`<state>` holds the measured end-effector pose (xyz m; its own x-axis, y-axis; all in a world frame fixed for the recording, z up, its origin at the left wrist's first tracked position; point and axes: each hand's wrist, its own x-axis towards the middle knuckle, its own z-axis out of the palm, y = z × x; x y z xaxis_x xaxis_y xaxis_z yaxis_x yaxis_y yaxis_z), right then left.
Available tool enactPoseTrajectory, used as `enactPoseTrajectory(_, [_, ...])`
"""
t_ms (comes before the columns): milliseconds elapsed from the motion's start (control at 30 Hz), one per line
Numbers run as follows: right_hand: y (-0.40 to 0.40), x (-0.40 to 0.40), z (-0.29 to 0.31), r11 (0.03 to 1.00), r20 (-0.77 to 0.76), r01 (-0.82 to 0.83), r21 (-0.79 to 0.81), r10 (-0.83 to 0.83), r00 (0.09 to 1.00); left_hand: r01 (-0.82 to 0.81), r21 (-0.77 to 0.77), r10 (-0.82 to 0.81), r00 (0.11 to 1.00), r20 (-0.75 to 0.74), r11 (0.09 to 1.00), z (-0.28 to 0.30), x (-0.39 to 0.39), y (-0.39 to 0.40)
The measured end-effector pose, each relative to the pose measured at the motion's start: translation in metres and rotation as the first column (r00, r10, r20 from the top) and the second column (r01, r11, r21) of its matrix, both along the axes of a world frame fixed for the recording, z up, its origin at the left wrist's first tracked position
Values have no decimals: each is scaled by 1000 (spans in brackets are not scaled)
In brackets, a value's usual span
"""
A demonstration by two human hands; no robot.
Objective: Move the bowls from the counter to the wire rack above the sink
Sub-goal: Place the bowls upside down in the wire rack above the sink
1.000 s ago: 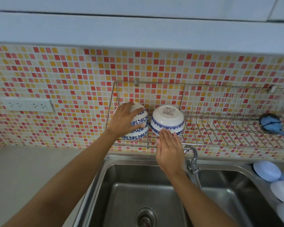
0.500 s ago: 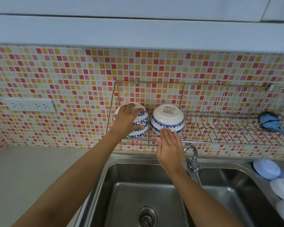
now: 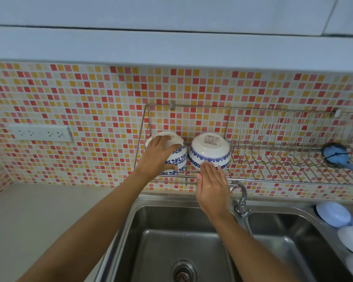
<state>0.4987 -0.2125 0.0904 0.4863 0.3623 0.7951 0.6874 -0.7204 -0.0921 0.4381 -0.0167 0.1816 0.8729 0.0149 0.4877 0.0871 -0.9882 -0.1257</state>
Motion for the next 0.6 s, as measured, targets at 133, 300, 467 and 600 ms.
enactPoseTrajectory(133, [1, 0, 0, 1000, -3, 5, -6, -5, 1000, 19, 42, -18, 1000, -9, 999, -4, -3, -1])
enactPoseTrajectory(300, [0, -1, 1, 1000, -14, 6, -14, -6, 1000, 42, -51, -41, 999, 10, 998, -9, -4, -2])
enactPoseTrajectory(467, [0, -3, 4, 999, -46, 15, -29, -17, 999, -33, -358, 93, 984, 151, 933, -17, -12, -7])
enactPoseTrajectory(600, [0, -6, 7, 998, -73, 29, -60, -33, 997, -144, -466, 254, 950, 182, 873, -35, -25, -15])
